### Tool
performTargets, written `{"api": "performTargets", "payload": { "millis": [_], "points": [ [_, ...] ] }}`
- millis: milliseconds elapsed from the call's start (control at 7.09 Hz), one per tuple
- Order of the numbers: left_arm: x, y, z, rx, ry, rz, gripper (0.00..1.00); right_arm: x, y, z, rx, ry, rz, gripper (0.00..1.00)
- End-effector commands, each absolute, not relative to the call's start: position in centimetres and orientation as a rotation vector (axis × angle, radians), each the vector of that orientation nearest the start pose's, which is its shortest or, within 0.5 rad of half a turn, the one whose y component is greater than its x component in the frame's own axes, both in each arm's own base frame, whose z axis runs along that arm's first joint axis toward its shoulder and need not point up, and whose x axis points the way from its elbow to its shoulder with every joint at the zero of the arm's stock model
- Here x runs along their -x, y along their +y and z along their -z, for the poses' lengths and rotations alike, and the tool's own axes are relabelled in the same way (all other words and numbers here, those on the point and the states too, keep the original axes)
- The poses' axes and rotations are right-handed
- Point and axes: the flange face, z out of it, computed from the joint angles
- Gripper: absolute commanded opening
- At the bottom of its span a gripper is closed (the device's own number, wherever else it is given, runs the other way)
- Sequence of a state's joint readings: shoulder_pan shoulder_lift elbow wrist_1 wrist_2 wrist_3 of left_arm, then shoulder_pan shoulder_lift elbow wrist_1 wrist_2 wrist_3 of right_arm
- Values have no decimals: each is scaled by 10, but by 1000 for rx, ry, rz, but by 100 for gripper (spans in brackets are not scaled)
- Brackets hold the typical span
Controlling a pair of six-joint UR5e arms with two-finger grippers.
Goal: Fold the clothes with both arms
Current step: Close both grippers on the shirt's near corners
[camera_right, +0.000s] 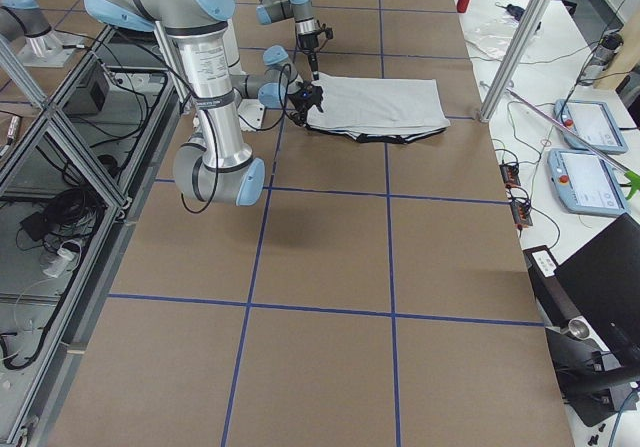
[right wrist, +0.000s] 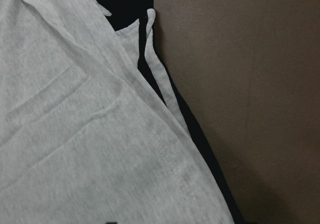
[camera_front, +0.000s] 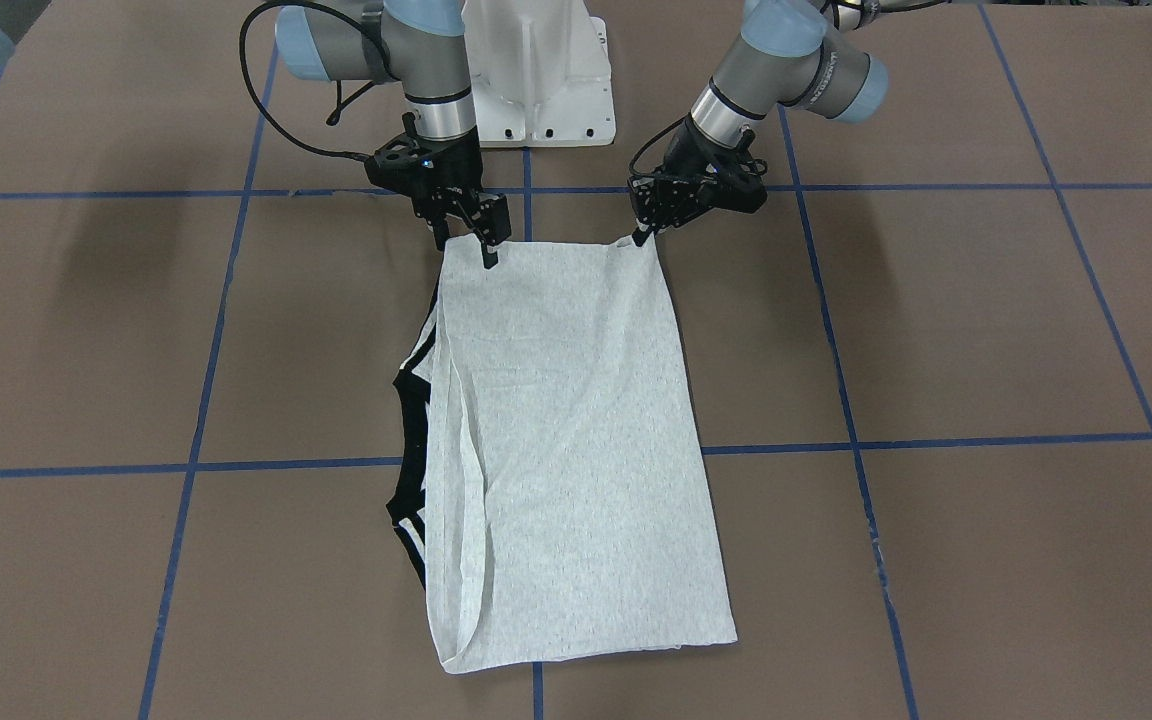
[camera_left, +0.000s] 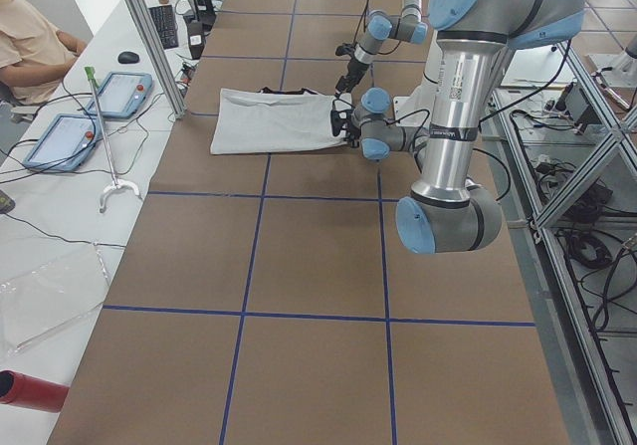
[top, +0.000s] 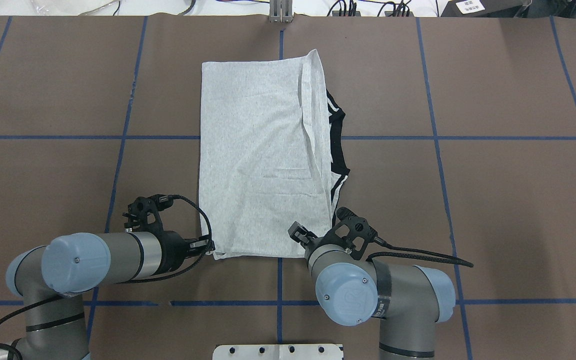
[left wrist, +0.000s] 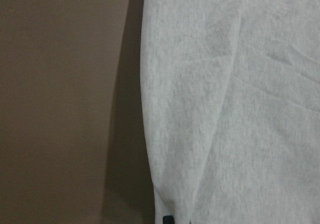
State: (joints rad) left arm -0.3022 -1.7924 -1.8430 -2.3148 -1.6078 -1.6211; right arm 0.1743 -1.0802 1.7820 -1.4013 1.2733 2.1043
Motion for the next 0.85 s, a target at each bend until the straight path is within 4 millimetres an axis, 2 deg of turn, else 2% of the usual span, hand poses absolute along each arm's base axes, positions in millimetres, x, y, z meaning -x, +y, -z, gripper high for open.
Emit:
{"api": "performTargets", "payload": {
  "millis": [0,141,423,564,705],
  "points": [
    [-501,-292,-330,-122,1237,280,0,608,-272,-267,-129,-922,-788,87],
    [-501,-292,-330,-123,1238,282,0,608,-272,-263,-125,-932,-793,74],
    [-501,-292,-330,-123,1238,280,0,606,-275,-263,-124,-939,-836,38],
    [-501,-292,-330,-124,1240,281,0,606,-275,-263,-103,-946,-877,10],
    [-501,-292,-328,-124,1243,281,0,606,-276,-262,-112,-949,-888,0]
  ]
}}
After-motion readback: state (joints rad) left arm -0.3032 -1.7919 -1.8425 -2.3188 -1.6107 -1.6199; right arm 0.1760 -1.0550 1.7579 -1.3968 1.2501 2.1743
